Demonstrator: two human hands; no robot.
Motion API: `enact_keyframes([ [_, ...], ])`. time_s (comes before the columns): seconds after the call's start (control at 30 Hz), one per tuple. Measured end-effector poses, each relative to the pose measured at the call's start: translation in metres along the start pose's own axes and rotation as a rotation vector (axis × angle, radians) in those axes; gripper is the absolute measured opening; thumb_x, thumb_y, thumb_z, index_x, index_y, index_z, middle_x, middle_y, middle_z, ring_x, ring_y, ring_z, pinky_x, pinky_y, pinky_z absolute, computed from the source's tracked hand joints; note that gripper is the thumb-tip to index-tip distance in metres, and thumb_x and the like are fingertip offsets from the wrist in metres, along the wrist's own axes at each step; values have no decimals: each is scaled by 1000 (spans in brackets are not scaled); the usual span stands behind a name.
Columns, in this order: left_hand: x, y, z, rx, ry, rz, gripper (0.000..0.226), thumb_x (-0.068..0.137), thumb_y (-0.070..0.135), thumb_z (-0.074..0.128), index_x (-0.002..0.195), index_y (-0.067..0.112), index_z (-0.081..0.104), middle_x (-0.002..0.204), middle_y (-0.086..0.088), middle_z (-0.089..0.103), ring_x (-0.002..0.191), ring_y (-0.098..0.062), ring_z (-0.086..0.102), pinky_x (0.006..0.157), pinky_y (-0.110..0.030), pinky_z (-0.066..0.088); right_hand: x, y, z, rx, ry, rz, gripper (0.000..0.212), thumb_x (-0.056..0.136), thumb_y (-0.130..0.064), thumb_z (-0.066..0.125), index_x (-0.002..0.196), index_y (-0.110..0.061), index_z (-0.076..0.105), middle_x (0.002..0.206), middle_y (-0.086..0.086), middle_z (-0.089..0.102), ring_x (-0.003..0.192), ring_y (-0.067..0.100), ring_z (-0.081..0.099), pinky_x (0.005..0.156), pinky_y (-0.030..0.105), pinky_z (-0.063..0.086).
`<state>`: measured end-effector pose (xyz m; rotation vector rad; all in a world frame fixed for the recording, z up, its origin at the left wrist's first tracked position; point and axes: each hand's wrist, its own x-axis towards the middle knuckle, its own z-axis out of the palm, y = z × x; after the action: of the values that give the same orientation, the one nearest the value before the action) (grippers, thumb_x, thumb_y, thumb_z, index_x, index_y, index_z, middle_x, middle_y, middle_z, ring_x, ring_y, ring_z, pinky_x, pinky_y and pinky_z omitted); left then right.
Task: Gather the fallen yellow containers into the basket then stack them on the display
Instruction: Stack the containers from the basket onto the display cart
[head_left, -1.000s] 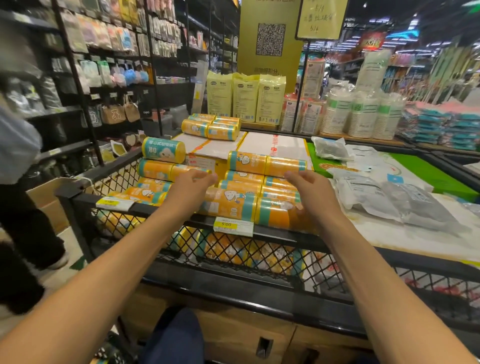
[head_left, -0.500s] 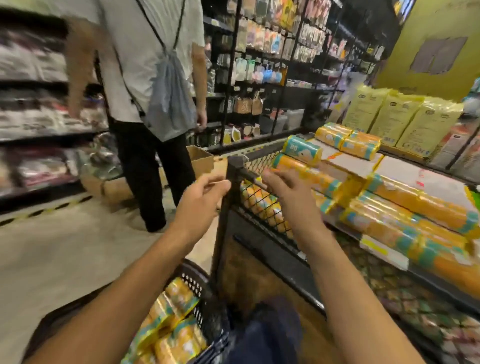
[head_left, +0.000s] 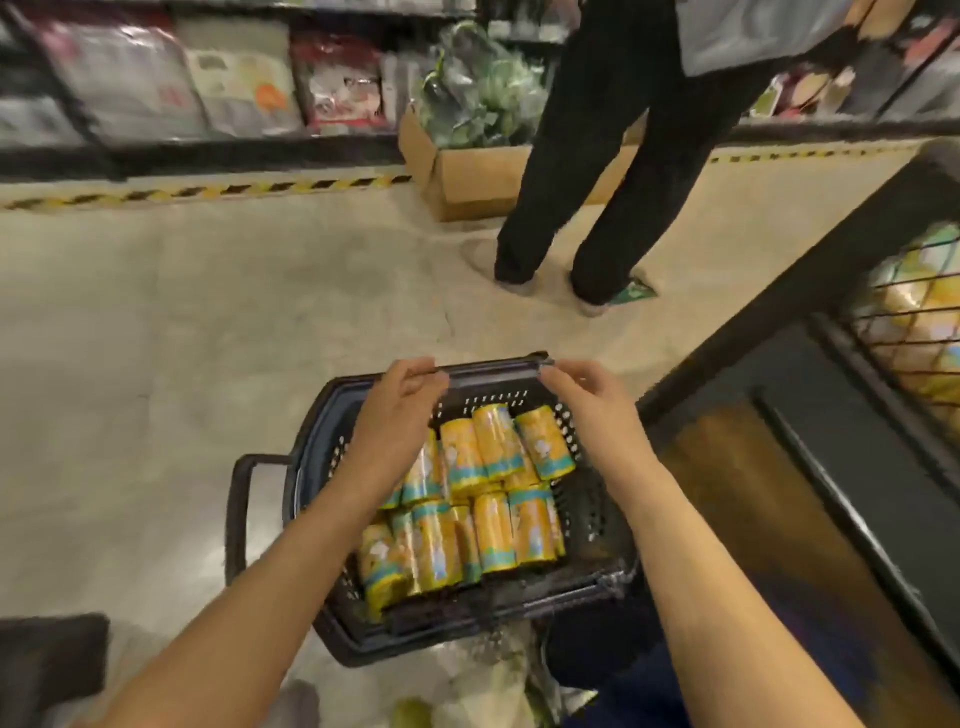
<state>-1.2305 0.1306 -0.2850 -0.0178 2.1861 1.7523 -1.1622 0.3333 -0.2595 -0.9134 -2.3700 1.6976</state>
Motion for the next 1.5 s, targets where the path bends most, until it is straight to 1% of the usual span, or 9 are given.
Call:
enact_keyframes([
  [0.23, 25, -121, 7, 234, 13, -270, 47, 101, 38, 61, 142, 18, 53, 131, -1, 61, 122, -20, 59, 100, -35, 46, 47, 106, 42, -176, -87, 262, 48, 93, -46, 71, 127, -14, 62, 123, 2, 66, 112, 19, 62, 83, 30, 42],
  [0.37, 44, -165, 10, 340, 81, -227, 22, 94, 31, 71, 112, 25, 60, 112, 5, 69, 105, -16, 67, 86, -36, 53, 66, 147, 56, -192, -92, 354, 60, 94, -46, 71, 140, -14, 51, 135, 6, 59, 118, 24, 59, 87, 32, 41],
  [0.5, 53, -197, 14, 449, 132, -257, 58, 86, 50, 75, 131, 24, 48, 123, 3, 63, 113, -16, 63, 99, -43, 53, 79, 178, 79, -238, -38, 331, 56, 93, -43, 73, 135, -14, 51, 121, 3, 62, 118, 29, 61, 84, 34, 45],
  [0.7, 65, -212, 24, 453, 129, -362, 63, 84, 42, 82, 133, 29, 43, 129, 2, 56, 115, -17, 61, 101, -44, 53, 108, 202, 102, -271, -73, 296, 63, 90, -42, 76, 138, -13, 46, 122, 5, 62, 111, 26, 61, 91, 41, 52],
  [0.83, 74, -228, 26, 567, 136, -375, 81, 78, 63, 76, 138, 21, 39, 132, -4, 51, 121, -24, 56, 103, -51, 52, 116, 213, 102, -333, -50, 269, 70, 83, -46, 81, 135, -13, 48, 128, 4, 58, 117, 28, 58, 97, 50, 52],
  [1.0, 83, -225, 26, 645, 144, -436, 78, 78, 58, 81, 126, 10, 44, 126, -11, 52, 114, -27, 54, 97, -49, 53, 122, 212, 107, -413, -76, 330, 83, 73, -52, 86, 139, -13, 53, 134, 7, 49, 127, 28, 47, 105, 44, 45],
  [1.17, 84, -218, 24, 504, 102, -445, 65, 83, 52, 81, 121, 12, 46, 115, -7, 66, 98, -20, 65, 82, -36, 54, 112, 205, 97, -96, -164, 434, 66, 74, -45, 83, 129, -21, 54, 122, 1, 62, 109, 22, 62, 85, 36, 52],
  [1.33, 66, -177, 35, 378, 14, -347, 33, 89, 48, 75, 105, 27, 56, 100, 6, 69, 87, -9, 67, 76, -29, 53, 95, 165, 61, 173, -297, 428, 43, 84, -39, 72, 121, -31, 50, 122, -7, 62, 105, 14, 61, 99, 44, 51],
  [1.5, 41, -114, 50, 228, -60, -157, 36, 90, 56, 70, 109, 26, 63, 97, 9, 74, 87, -2, 70, 78, -29, 52, 68, 109, 16, 293, -196, 288, 47, 82, -54, 79, 112, -26, 58, 108, 1, 71, 99, 20, 72, 100, 50, 55],
])
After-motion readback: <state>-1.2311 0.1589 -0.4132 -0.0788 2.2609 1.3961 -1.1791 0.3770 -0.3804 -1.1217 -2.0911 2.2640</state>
